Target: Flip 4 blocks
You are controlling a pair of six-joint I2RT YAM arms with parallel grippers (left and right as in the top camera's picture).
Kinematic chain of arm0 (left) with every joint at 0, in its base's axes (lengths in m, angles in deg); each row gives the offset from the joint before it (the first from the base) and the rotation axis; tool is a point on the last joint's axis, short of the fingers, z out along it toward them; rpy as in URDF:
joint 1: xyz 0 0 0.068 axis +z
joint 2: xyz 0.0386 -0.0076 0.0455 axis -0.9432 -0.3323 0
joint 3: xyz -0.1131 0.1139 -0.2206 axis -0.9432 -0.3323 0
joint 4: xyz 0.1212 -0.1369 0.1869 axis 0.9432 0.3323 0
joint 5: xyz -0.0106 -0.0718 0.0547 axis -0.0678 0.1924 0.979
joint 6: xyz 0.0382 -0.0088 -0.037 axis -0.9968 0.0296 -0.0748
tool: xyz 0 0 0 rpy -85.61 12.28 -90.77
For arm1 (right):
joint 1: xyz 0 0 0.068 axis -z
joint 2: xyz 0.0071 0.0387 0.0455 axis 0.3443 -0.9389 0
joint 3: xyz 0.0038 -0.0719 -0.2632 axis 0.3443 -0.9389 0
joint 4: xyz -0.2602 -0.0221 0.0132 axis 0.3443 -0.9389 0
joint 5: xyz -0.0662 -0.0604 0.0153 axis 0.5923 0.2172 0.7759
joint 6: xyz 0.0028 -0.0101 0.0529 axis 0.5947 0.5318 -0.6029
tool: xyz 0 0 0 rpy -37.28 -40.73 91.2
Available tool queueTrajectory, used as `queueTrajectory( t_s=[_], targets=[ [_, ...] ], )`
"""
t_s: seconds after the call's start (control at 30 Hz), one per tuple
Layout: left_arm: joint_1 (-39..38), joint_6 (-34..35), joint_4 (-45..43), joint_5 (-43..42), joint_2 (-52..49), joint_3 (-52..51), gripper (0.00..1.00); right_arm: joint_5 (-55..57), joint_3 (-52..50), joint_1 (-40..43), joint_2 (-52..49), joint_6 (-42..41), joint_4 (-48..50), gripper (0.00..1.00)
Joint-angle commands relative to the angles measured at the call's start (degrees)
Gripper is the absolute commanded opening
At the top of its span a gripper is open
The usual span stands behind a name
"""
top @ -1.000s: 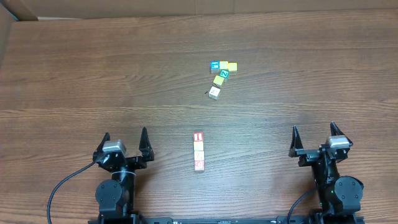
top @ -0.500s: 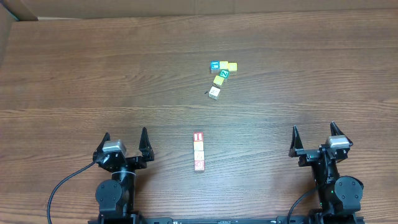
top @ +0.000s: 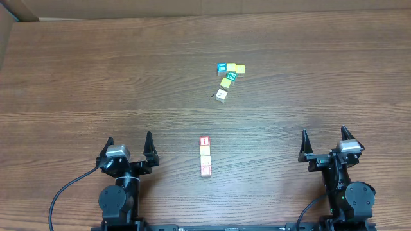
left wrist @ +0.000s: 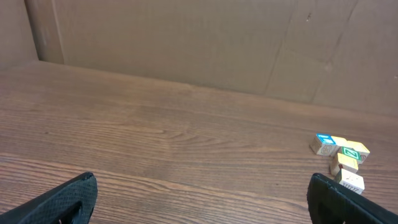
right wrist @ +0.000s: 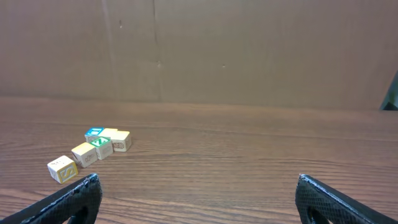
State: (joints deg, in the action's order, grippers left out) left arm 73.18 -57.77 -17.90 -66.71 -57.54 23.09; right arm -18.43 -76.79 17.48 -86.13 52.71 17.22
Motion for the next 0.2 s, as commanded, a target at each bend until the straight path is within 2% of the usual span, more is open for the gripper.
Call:
queueTrajectory(
  t_s=[0.0,0.17],
  targets=[
    [-0.37,-0.83,-0.09,-0.28,0.61,-0.2,1.0,-0.31,-0.61,0.26,0.57,0.24,0.35,1.0],
    [-0.37,-0.83,-0.09,-0.28,0.61,-0.2,1.0,-0.31,-0.61,0.26,0.57,0.24,0.35,1.0]
  ],
)
